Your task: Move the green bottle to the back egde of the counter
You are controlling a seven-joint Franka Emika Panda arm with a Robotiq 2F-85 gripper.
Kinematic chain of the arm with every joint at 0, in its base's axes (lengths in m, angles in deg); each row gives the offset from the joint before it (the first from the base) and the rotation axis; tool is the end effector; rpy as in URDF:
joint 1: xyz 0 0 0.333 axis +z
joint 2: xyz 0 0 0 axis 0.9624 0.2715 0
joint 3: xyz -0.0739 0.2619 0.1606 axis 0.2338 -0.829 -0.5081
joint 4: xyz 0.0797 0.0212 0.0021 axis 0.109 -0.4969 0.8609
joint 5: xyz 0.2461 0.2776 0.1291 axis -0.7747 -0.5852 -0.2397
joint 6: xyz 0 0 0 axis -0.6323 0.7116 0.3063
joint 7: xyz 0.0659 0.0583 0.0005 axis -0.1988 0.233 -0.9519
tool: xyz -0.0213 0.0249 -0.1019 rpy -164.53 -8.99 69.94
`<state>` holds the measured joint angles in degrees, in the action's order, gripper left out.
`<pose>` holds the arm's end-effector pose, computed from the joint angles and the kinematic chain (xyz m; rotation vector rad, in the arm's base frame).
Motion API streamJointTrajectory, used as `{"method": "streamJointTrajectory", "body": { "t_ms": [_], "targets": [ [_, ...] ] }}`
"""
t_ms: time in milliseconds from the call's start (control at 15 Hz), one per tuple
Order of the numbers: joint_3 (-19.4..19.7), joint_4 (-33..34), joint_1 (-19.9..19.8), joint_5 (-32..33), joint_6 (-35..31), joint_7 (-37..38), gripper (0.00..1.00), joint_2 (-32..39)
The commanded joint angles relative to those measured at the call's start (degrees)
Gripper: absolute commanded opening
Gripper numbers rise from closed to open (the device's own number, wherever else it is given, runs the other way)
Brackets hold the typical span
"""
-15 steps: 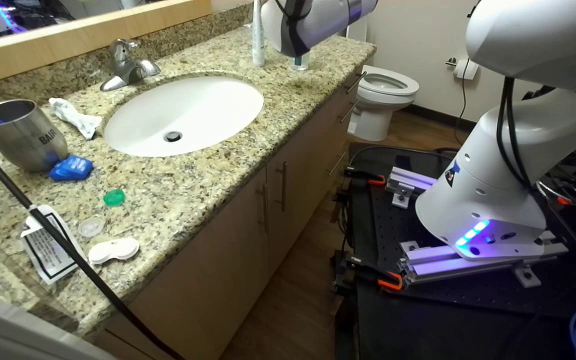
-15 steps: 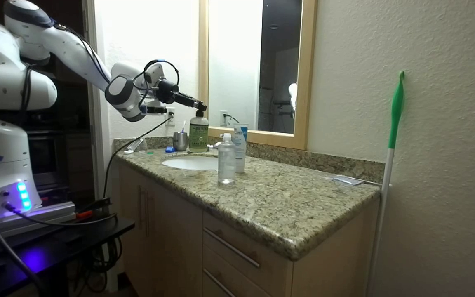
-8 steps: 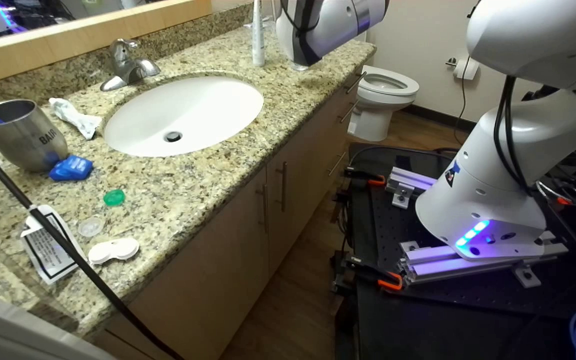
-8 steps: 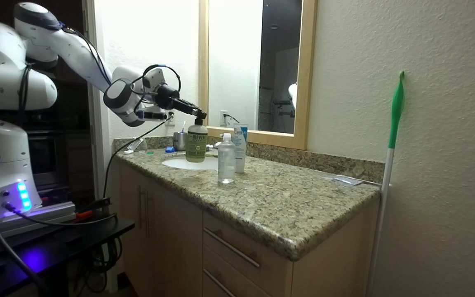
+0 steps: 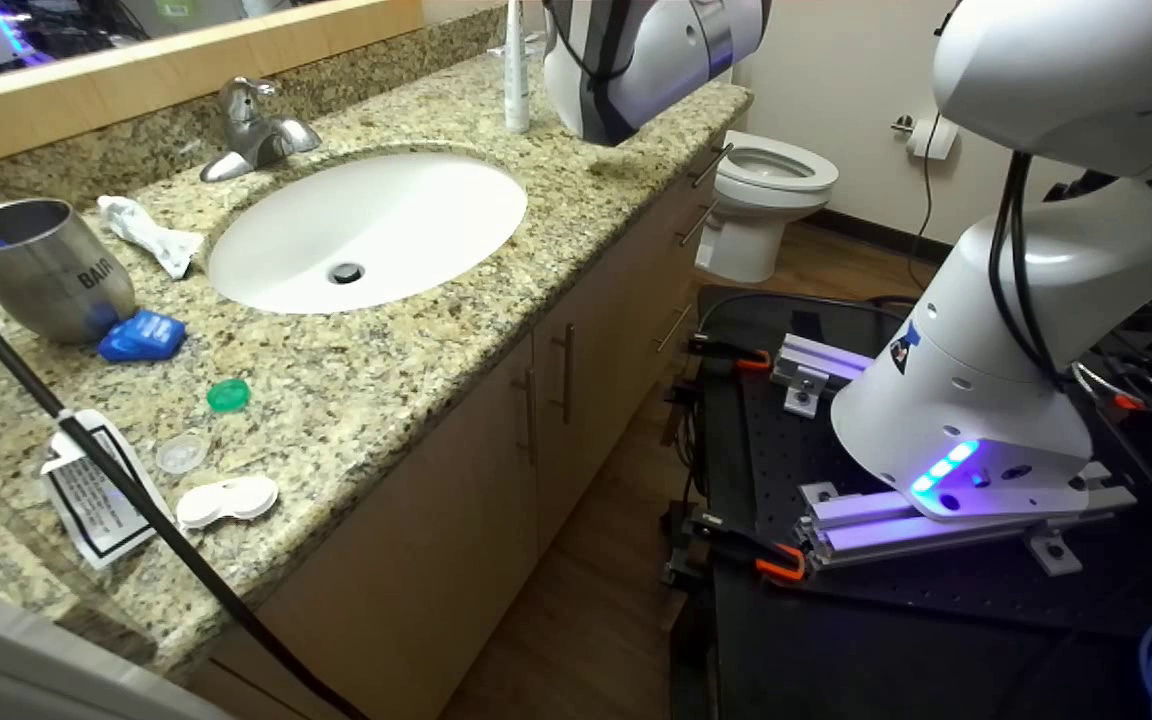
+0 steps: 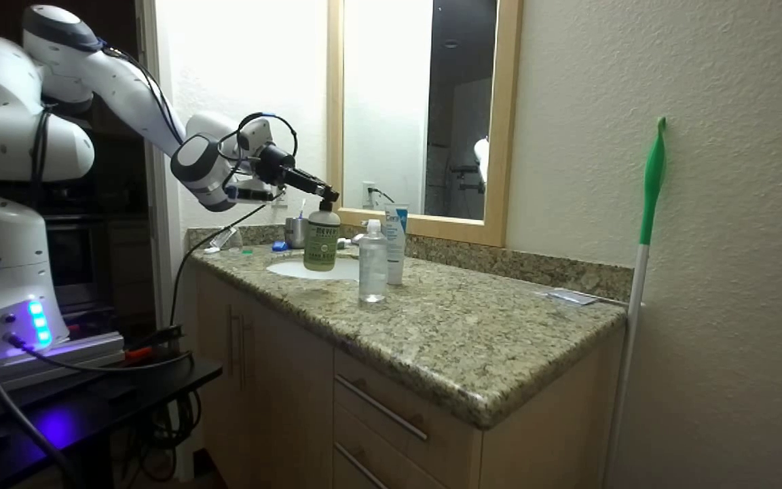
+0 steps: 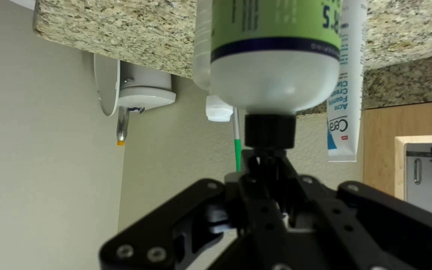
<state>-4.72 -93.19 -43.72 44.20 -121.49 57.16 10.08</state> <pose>0.3410 -0.2545 0.3396 1.7333 -1.2947 1.0564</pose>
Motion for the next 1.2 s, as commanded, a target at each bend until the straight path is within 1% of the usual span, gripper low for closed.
{"method": "streamJointTrajectory", "body": {
  "t_ms": [0,67,133,200,333,400,467,600,800,1133],
  "targets": [
    [-1.1,-2.34,1.45,1.12,1.5,1.02,0.04,-2.11],
    [-0.18,-2.32,2.44,1.33,3.38,0.74,0.04,-1.94],
    [0.22,-0.28,1.21,1.75,2.56,1.4,0.04,-0.5],
    [0.25,-0.18,1.46,1.79,3.04,1.55,0.14,-0.49],
    [0.35,0.13,1.54,1.76,3.04,1.64,0.14,-0.48],
    [0.38,0.15,1.54,1.76,3.03,1.64,0.04,-0.47],
    [-1.67,-0.08,0.91,1.15,2.15,2.65,0.04,-2.45],
    [-4.05,-0.84,0.25,0.67,1.04,3.66,0.04,-3.41],
    [-5.89,-0.97,0.42,0.2,0.79,4.82,0.04,-4.05],
    [-7.45,-1.15,0.23,-0.61,0.25,6.56,0.04,-6.1]
  ]
}}
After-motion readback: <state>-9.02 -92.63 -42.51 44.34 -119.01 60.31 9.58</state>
